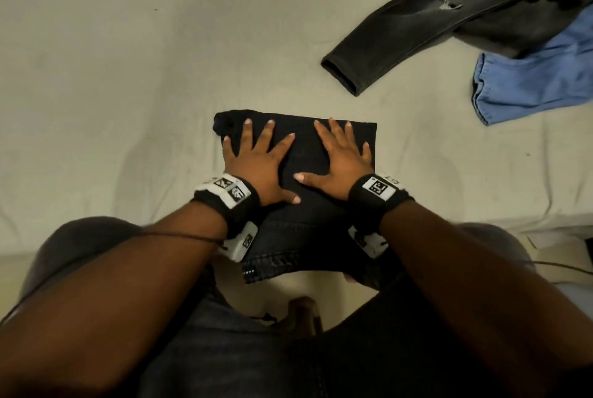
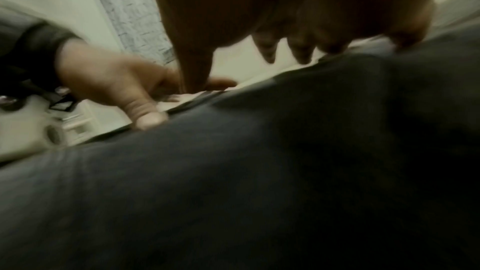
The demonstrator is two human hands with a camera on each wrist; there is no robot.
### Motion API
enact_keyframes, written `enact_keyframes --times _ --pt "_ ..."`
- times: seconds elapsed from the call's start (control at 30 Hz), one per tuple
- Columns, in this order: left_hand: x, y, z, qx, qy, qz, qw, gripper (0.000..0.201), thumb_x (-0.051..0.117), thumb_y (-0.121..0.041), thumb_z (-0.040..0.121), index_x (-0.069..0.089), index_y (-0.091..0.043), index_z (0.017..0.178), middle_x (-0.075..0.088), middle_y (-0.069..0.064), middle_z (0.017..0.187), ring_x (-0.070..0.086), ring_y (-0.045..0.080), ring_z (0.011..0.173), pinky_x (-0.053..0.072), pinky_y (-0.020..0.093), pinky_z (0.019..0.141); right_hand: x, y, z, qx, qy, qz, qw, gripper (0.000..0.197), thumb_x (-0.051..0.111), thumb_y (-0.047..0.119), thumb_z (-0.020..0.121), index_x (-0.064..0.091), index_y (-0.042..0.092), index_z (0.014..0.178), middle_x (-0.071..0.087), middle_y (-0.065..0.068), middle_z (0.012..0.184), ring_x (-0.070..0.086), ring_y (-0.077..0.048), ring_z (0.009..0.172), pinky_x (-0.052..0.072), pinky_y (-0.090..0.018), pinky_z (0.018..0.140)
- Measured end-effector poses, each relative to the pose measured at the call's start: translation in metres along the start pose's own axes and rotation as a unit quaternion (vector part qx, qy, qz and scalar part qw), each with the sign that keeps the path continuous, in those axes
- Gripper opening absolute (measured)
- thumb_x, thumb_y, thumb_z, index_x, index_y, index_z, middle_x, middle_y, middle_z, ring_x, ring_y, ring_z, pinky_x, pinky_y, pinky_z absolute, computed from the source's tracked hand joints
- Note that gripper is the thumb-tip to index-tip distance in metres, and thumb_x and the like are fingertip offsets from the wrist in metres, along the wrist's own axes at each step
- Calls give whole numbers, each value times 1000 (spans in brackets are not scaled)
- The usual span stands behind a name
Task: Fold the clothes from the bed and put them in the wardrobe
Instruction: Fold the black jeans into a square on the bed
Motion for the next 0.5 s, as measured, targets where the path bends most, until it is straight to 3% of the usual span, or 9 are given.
enact_keyframes --times 0.07,0.13,0.2,0.33,0.5 --pt "8 -21 -26 24 -11 21 999 127 64 -89 60 -3 -45 158 -12 -5 169 -19 34 153 -6 73 115 9 16 -22 -36 16 -18 999 117 71 70 73 -4 43 159 -13 9 169 -20 -22 154 -3 -64 119" --pt "28 -35 -47 35 22 12 999 127 64 -89 60 -3 -44 158 -13 -8 169 -18 31 154 -13 73 111 29 24 -40 -63 55 -61 995 123 74 63 71 -9 40 159 -18 8 168 -22 -25 153 -2 -66 119" --pt "49 -34 -55 34 35 20 999 128 61 -91 59 -4 -43 158 -16 -8 168 -20 31 154 -15 74 110 46 23 -47 -72 56 -114 989 127 71 71 68 -12 39 158 -22 7 167 -22 -27 153 -3 -66 119" --pt "60 -27 -72 39 -3 60 997 124 51 -95 63 -5 -41 159 -14 -5 169 -17 32 154 -12 76 111 51 20 -65 -79 23 -135 987 125 62 83 69 -16 40 157 -15 3 169 -15 -26 155 4 -65 121" --pt "68 -28 -106 53 8 101 993 136 67 -87 59 -13 -39 157 -20 -3 168 -20 36 153 -7 74 113 59 16 -104 -116 29 -177 977 134 72 79 63 -20 44 154 -20 1 167 -15 -29 155 6 -64 121"
Point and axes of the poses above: each hand's wrist, its own z-axis towards the middle knuckle, its own x-axis out of the palm, y = z × x, the point moved 2 cm from there along z, towards the middle knuckle
